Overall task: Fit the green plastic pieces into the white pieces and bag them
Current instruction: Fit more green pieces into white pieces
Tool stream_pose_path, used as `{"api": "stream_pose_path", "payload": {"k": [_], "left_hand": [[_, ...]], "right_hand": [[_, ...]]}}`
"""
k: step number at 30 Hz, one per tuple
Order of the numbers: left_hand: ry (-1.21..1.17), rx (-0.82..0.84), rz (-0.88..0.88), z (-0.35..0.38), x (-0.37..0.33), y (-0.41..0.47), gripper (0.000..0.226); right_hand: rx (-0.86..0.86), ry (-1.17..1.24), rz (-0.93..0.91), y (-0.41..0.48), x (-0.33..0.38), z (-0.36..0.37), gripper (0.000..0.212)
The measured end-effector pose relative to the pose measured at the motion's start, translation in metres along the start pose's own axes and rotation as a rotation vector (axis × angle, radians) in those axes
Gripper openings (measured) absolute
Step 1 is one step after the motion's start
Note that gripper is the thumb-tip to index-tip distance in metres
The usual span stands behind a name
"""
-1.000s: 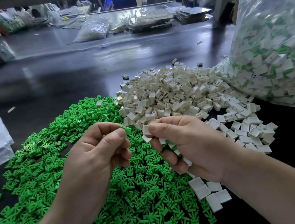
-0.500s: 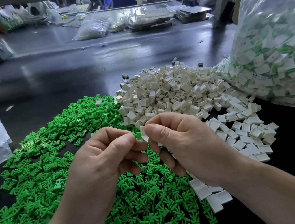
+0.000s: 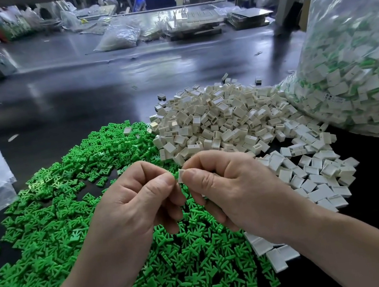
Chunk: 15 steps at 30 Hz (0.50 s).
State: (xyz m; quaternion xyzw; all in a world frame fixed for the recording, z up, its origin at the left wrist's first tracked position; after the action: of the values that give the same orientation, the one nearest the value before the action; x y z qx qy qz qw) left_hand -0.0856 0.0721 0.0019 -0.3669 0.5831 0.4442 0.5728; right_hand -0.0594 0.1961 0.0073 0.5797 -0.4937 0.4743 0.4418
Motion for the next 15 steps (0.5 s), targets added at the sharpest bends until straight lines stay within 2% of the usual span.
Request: {"api": "stream_pose_path", "payload": {"k": [6, 15], "left_hand": [[0.107, 0.041, -0.026, 0.0026, -0.0009, -0.0018, 0.014], [0.138, 0.085, -0.103, 0.007, 0.0036, -0.0048, 0.014]], "right_hand": [[0.064, -0.083, 0.04, 0.0006, -0.0021, -0.0001, 0.023], [0.133, -0.239, 0.017, 0.0001, 0.0006, -0.0005, 0.024]]}}
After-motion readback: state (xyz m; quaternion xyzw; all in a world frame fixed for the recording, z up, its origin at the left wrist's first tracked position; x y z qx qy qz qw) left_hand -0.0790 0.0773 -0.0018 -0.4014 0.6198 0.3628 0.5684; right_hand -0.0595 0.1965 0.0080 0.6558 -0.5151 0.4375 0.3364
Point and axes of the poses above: each hand's wrist, its own y-axis towards the middle knuckle, its own z-axis out of the palm, x = y × z, the point moved 10 cm from there along y, towards the middle knuckle, and after that the axes turned 3 degrees about -x, right-handed, at the moved point
